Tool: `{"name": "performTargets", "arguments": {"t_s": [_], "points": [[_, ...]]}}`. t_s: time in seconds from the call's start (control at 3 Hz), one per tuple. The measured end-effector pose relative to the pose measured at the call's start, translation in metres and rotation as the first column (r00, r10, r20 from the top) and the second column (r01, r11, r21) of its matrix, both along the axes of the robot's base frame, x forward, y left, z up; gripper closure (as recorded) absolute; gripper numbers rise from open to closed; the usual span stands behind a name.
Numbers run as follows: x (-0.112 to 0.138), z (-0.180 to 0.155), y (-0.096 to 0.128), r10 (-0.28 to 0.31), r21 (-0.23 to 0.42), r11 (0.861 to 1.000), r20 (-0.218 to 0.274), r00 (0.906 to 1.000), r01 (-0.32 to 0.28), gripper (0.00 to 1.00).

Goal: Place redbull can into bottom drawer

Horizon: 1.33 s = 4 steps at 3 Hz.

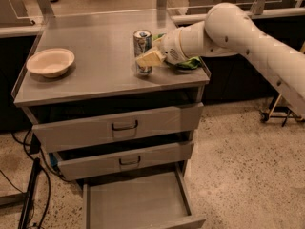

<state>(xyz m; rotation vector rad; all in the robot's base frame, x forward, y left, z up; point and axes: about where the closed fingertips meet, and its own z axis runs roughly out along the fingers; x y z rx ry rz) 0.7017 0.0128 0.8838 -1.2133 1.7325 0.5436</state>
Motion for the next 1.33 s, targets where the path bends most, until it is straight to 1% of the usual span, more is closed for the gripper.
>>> {"name": "performTargets", "arguments": {"t_s": [0.33,0.67,1.0,1.33], "points": [[-0.046,0.042,0.004,0.013,0.042,0.999,0.073,0.9972,-0.016,1.0],[-0.046,0.042,0.004,0.013,0.042,0.999,0.073,0.9973,-0.016,1.0],[-0.059,0.039,0.005,0.026,0.044,0.999,0.052,0.9983,-0.028,1.0],[-0.124,0.033,-0.005,0.004,0.039,0.999,0.009,1.0,-0.004,1.0]]}}
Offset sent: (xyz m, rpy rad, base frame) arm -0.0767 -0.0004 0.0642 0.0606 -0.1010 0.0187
